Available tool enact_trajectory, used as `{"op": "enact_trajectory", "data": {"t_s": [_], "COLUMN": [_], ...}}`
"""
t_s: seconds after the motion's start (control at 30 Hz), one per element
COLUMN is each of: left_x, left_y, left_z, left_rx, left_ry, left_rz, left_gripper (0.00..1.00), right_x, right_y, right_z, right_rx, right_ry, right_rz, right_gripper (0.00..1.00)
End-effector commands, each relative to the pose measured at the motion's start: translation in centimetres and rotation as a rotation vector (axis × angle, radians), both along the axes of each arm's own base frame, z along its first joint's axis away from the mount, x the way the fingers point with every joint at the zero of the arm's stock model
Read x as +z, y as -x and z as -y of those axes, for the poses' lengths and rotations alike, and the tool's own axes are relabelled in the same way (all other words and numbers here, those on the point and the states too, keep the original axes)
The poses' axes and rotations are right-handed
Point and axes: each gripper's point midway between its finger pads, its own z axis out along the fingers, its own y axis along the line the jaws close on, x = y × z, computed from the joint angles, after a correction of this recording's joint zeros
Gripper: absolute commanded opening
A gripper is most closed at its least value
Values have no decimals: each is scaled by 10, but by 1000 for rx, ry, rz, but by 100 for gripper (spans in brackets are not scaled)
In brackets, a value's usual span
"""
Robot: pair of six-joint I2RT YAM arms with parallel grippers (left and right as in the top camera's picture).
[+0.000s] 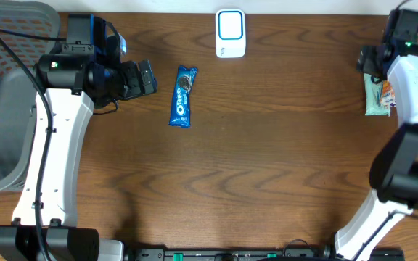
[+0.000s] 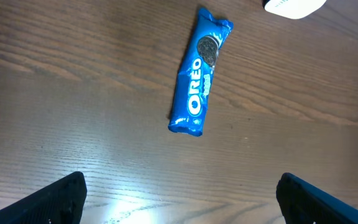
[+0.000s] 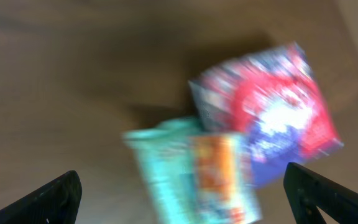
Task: Scan the item barcode
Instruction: 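Move the right gripper left to the blue Oreo pack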
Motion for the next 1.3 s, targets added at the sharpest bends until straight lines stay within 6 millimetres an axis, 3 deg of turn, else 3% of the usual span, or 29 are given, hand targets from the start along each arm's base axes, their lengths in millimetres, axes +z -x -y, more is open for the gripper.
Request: {"op": "enact_trajectory", "data": {"t_s": [0.0,0.17,0.27,0.43,0.6,0.73,0.83,0.97,1.03,1.27], "left_x": [-2,-2,-2,-2,-2,-2,-2,-2,-2,-2], "left_y": [0,0,0,0,0,0,0,0,0,0], "left_z": [-2,-2,-2,-2,-2,-2,-2,-2,-2,-2], "left_rx": [-5,-5,-5,-5,-5,-5,-5,-5,-5,-5], "left_ry": [-14,-14,-14,-14,-14,-14,-14,-14,-14,-14], "left_rz": [-2,-2,-2,-2,-2,-2,-2,-2,-2,-2], "left_gripper": [98,98,98,98,98,98,98,98,98,98], "right_x": [60,94,90,52,-3,-48,-74,-94,-103,-124], "right_y": [-17,-5,3,11,22,31,40,50,52,56], "right_z": [-88,-197,-249,-324,-402,-454,-484,-507,-511,-514], "right_rx": [262,620,738,769,773,736,719,712,658,524], "right_ry": [-293,-656,-781,-879,-972,-1039,-1071,-1084,-1067,-928], "right_rz": [192,252,211,75,-73,-163,-211,-247,-261,-253], "right_gripper": [99,99,99,99,99,99,99,88,80,70]}}
